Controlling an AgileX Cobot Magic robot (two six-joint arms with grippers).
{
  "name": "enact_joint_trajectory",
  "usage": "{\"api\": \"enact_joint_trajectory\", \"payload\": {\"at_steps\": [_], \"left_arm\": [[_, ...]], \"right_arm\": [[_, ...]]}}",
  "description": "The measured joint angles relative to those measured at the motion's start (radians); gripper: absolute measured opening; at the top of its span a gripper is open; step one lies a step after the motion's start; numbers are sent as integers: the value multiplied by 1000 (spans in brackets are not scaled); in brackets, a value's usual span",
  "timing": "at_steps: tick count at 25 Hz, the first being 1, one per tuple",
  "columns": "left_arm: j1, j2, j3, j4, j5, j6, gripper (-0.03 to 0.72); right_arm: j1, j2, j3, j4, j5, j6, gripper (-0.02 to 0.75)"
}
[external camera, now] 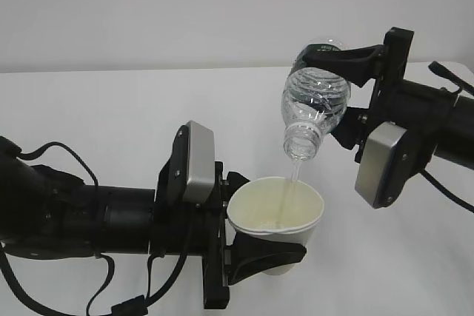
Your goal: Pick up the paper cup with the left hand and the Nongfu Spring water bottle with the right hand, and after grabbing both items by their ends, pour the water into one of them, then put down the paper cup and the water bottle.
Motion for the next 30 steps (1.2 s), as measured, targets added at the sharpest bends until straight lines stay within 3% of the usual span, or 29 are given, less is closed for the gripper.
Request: {"api": "enact_joint_trajectory", "payload": {"at_steps": [30], "left_arm": [[0,0,0,0,0,0,420]], "right_arm": [[0,0,0,-4,-2,0,473]]}}
